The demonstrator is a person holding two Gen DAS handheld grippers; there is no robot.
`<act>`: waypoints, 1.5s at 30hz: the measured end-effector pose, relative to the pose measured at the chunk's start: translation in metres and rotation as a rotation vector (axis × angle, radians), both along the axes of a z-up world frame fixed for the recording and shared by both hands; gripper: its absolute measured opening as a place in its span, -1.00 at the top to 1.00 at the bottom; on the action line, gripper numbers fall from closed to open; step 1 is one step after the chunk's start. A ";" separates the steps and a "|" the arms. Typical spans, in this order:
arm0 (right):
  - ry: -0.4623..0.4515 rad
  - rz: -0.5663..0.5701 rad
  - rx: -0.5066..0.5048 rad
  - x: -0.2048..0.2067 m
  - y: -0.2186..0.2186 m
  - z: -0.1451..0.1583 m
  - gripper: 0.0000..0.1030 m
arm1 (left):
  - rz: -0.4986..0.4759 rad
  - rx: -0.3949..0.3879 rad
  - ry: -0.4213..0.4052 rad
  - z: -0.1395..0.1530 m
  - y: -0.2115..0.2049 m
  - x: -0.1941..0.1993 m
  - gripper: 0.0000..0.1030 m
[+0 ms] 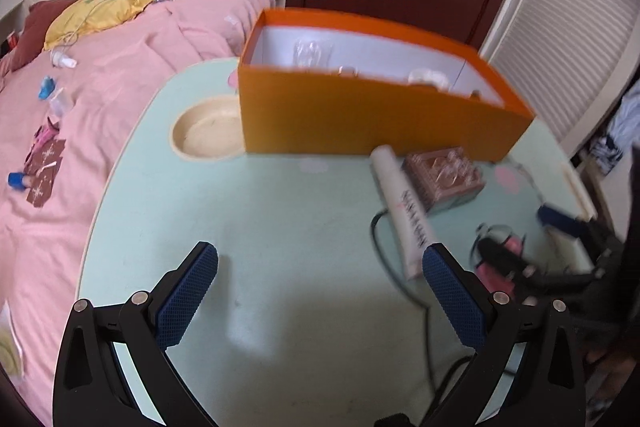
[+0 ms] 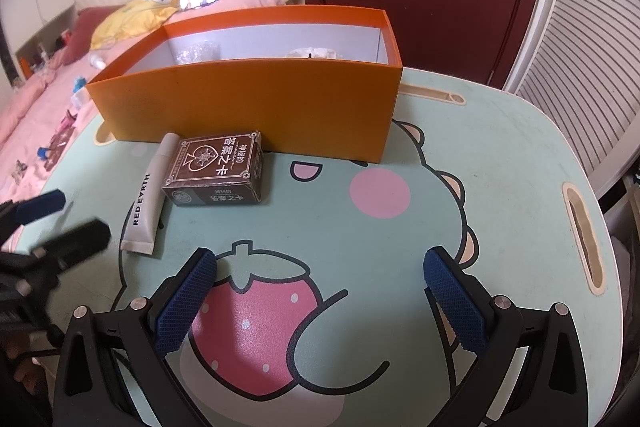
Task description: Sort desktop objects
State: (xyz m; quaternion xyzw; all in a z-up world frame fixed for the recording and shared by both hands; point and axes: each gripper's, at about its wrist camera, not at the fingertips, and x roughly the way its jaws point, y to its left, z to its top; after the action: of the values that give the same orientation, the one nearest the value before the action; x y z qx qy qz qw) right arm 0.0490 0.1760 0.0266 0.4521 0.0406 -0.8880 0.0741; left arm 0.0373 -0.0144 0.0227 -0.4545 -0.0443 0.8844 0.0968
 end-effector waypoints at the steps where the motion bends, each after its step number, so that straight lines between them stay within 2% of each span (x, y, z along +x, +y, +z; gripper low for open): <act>1: 0.000 0.000 0.000 0.000 0.000 0.000 -1.00 | -0.007 0.007 0.012 0.004 0.002 -0.002 -0.99; 6: 0.002 0.004 -0.002 0.000 0.000 0.000 -1.00 | -0.074 -0.038 0.036 0.013 0.024 -0.018 -0.97; 11: 0.002 0.004 -0.004 0.000 0.000 0.000 -1.00 | -0.123 -0.087 -0.018 -0.001 0.042 -0.033 -0.85; 13: 0.002 0.004 -0.004 0.000 0.000 0.000 -1.00 | -0.139 -0.118 -0.011 -0.009 0.045 -0.031 -0.48; 14: 0.003 0.004 -0.004 0.000 0.000 0.000 -1.00 | -0.144 -0.136 0.002 -0.011 0.045 -0.028 -0.20; 15: 0.003 0.007 0.000 0.000 0.000 0.000 -1.00 | -0.145 -0.134 0.010 -0.010 0.042 -0.026 -0.08; 16: 0.003 0.008 -0.002 0.000 0.000 0.000 -1.00 | -0.146 -0.132 0.019 -0.010 0.038 -0.024 0.20; 17: 0.003 0.010 -0.003 0.000 0.000 0.000 -1.00 | -0.144 -0.129 0.027 -0.009 0.034 -0.021 0.39; 18: 0.001 0.010 -0.005 -0.001 0.002 0.001 -1.00 | -0.127 -0.125 0.031 -0.010 0.027 -0.018 0.40; 24: -0.002 0.010 -0.002 -0.004 0.005 0.000 -1.00 | -0.023 -0.106 0.061 -0.013 -0.008 -0.002 0.38; 29: -0.010 0.007 0.004 -0.006 0.004 0.001 -1.00 | 0.010 -0.134 0.076 -0.015 -0.008 0.002 0.32; 30: -0.014 0.007 0.005 -0.006 0.004 0.001 -1.00 | 0.017 -0.130 0.073 -0.016 -0.010 0.002 0.21; 32: -0.025 0.009 0.008 -0.009 0.003 0.002 -1.00 | 0.029 -0.117 0.042 -0.017 -0.012 -0.001 -0.76; 33: -0.029 0.015 0.009 -0.010 0.002 0.002 -1.00 | 0.029 -0.117 0.024 -0.018 -0.013 -0.001 -0.81; 38: -0.044 0.048 0.018 -0.016 -0.008 0.003 -1.00 | 0.024 -0.121 0.012 -0.020 -0.012 0.001 -0.81; 45: -0.017 0.080 0.056 -0.031 -0.029 0.008 -1.00 | 0.040 -0.045 0.023 -0.017 -0.022 0.002 -0.81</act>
State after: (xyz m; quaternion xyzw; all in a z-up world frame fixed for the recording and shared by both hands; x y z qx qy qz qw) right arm 0.0184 0.1474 0.0343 0.4593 0.0828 -0.8790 0.0973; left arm 0.0393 -0.0360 0.0056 -0.4454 -0.0323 0.8921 0.0693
